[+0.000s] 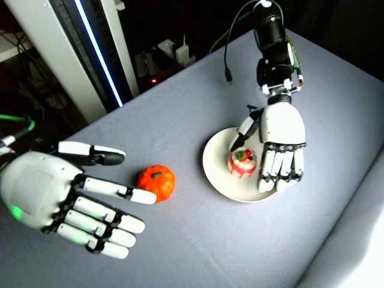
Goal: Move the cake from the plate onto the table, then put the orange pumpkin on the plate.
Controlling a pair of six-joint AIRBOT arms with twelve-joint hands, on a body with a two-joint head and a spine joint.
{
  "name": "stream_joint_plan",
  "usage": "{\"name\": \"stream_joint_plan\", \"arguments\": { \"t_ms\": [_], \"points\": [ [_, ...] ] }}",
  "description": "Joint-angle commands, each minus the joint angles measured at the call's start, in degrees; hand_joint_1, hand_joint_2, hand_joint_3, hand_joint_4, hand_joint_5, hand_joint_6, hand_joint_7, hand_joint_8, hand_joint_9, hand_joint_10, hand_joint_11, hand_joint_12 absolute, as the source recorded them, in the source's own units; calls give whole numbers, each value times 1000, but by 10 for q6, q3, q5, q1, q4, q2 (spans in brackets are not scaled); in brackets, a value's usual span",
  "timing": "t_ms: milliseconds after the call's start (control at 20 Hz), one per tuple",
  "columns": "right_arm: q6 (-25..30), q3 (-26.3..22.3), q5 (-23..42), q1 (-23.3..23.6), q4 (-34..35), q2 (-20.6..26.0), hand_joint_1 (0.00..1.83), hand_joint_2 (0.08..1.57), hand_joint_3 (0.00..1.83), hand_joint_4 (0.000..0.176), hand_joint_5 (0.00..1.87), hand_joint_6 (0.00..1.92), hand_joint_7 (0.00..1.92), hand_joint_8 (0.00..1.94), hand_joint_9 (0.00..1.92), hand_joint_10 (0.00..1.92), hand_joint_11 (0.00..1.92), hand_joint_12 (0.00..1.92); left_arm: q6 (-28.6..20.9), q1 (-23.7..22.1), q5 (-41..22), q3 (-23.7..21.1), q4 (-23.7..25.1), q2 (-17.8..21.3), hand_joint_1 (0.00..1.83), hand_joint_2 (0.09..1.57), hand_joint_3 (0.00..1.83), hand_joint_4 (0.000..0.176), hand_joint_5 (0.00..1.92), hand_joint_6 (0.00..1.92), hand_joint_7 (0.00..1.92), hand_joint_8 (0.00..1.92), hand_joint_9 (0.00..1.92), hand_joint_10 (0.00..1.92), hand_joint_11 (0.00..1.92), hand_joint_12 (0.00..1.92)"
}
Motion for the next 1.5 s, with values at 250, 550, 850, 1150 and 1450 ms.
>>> {"name": "stream_joint_plan", "arguments": {
  "t_ms": [250, 550, 850, 1150, 1450],
  "points": [
    [6, 5, 66, 4, 3, -2, 758, 946, 0, 167, 147, 1, 25, 0, 0, 0, 0, 0, -1, -35, -48, -42, 10, 35, 887, 899, 5, 0, 434, 10, 475, 18, 430, 64, 0, 1396],
    [6, 5, 66, 6, 3, -2, 754, 942, 0, 176, 150, 2, 25, 5, 0, 0, 0, 0, -1, -29, -46, -40, 24, 28, 1008, 1012, 1, 0, 673, 48, 597, 2, 588, 152, 184, 1440],
    [6, 6, 66, 7, 3, -2, 738, 928, 0, 176, 156, 3, 14, 0, 0, 0, 0, 0, -1, -22, -42, -34, 21, 23, 1011, 1036, 1, 0, 684, 44, 560, 3, 523, 120, 39, 1392],
    [6, 5, 66, 7, 4, -2, 774, 948, 4, 176, 145, 6, 10, 4, 0, 0, 0, 0, -1, -5, -36, -14, 12, 11, 1056, 1030, 0, 0, 654, 7, 719, 31, 671, 476, 453, 1427],
    [6, 6, 67, 7, 4, -2, 800, 966, 5, 176, 144, 4, 0, 0, 0, 0, 0, 0, -1, 5, -29, 3, 7, -1, 1191, 1123, 4, 0, 851, 895, 967, 998, 815, 1436, 755, 1700]
  ]
}}
